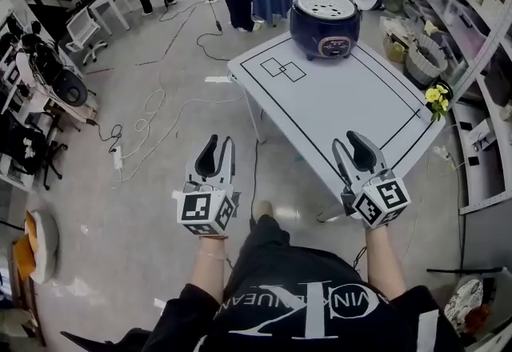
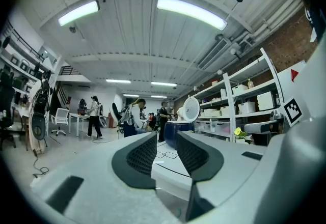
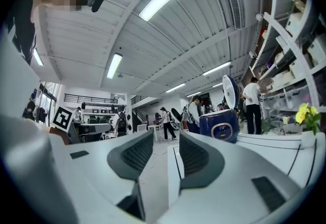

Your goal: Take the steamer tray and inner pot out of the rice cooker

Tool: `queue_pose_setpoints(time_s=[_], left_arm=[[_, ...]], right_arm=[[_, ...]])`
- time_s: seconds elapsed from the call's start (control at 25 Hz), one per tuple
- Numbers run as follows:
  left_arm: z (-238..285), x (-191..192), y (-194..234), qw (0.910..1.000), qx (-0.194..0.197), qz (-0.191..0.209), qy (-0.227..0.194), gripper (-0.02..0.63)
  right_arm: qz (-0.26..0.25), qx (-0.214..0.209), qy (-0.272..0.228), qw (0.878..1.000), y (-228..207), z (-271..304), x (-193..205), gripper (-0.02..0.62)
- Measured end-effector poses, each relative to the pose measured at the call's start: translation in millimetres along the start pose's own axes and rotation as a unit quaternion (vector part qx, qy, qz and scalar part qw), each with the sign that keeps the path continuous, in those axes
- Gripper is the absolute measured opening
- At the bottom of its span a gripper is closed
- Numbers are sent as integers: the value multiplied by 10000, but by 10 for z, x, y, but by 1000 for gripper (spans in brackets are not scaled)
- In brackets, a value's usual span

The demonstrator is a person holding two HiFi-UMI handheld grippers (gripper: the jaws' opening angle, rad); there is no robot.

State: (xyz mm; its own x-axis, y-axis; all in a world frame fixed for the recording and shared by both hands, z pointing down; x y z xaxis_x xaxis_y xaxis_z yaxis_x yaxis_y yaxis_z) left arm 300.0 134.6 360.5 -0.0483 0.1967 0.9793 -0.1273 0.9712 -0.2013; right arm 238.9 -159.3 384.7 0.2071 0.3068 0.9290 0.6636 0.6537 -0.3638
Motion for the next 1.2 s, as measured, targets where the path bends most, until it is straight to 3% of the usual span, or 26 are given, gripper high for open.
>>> queue_pose_setpoints(time_s=[0.28, 0.64, 1.2], left_arm=[[554, 53, 270, 9996, 269, 69, -65, 94], [1491, 201, 1049, 9969, 780, -20, -11, 94], [2652, 447, 1887, 9865, 1632, -3, -98, 94]], right_arm=[[133, 409, -146, 9990, -206, 317, -14, 146], [281, 1138, -348, 9925, -370, 1098, -13, 146], [240, 2065, -649, 9760, -490, 2084, 59, 146]])
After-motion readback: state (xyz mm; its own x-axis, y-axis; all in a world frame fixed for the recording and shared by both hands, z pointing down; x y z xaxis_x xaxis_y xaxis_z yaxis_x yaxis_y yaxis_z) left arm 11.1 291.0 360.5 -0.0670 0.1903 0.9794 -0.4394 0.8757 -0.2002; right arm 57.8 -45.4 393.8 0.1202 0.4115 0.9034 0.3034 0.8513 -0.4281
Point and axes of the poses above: the fingertips, and each gripper's own axes: z forward along the fingers, y to its left, x out of its underside, the point moved 5 cm from there along -z, backward along the fingers, and after that the axes turned 12 degrees about z, right-handed, at the moved point
